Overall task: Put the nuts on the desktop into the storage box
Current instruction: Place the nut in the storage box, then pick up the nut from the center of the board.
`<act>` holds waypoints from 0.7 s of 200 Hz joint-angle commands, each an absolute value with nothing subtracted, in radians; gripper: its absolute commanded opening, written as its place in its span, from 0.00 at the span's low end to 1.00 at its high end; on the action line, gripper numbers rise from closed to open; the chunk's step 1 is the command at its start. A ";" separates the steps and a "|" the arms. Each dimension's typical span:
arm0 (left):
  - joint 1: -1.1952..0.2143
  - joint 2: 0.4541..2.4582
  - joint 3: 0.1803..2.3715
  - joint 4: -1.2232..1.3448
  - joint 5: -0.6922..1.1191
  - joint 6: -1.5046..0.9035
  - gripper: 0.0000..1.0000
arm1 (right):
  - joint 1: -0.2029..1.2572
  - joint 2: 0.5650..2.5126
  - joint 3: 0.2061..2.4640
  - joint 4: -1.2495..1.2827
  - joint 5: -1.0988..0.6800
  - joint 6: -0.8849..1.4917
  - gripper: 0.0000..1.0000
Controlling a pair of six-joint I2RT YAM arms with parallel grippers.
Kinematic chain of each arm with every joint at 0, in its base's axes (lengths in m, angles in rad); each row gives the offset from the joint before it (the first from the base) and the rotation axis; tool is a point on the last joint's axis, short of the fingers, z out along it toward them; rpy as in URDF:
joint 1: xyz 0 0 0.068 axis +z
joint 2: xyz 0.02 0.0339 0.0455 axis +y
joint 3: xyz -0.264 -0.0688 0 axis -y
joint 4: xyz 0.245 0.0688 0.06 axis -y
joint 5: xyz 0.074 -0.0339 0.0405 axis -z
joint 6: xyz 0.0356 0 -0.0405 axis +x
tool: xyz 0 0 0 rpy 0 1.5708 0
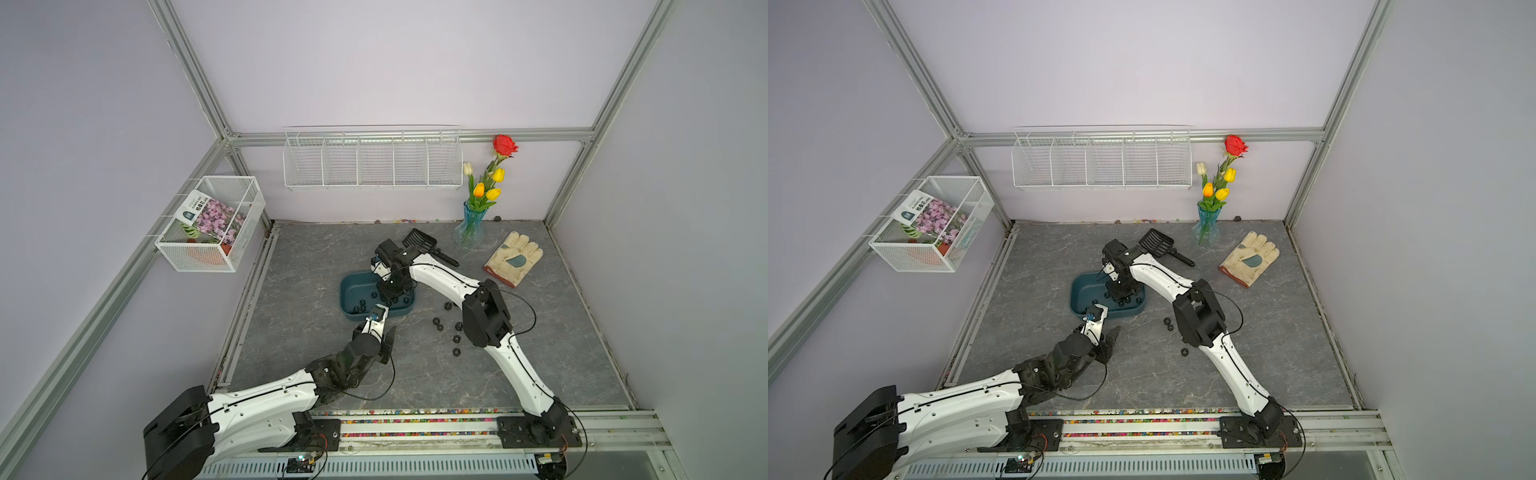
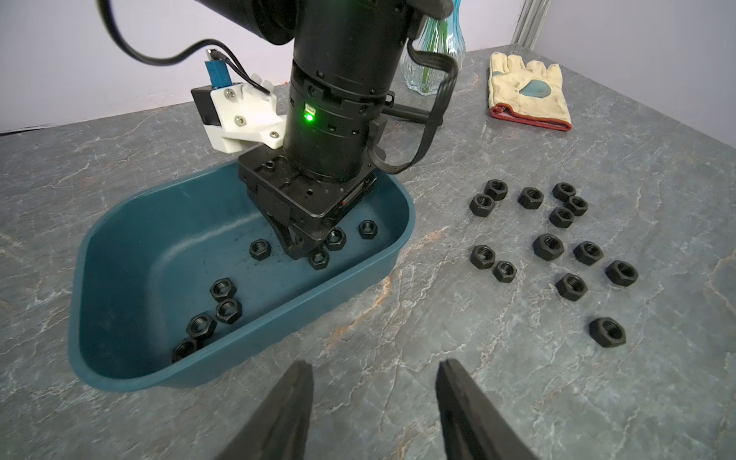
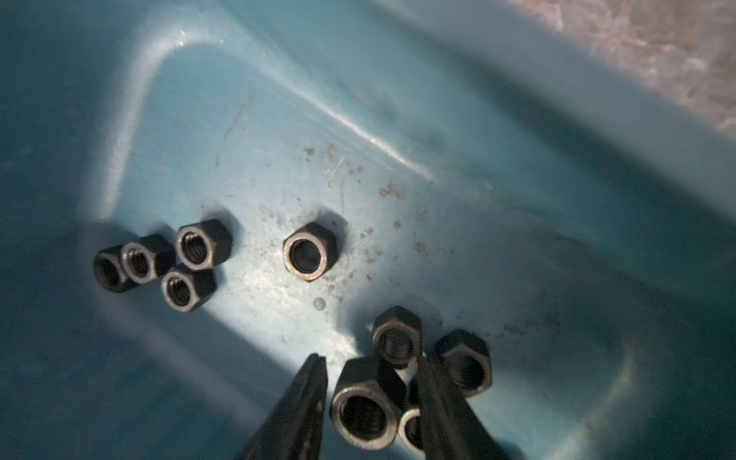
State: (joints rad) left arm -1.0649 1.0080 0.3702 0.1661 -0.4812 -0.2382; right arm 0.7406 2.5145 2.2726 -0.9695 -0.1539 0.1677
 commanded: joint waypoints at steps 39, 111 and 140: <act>-1.058 1.004 0.418 0.121 -0.460 -0.219 0.55 | 0.750 2.404 2.288 -0.986 -0.108 0.175 0.46; -1.059 0.987 0.459 0.112 -0.401 -0.154 0.56 | 0.747 2.157 2.182 -0.982 0.007 0.196 0.48; -1.060 0.999 0.474 0.118 -0.360 -0.149 0.56 | 0.746 2.039 2.037 -0.961 0.103 0.220 0.49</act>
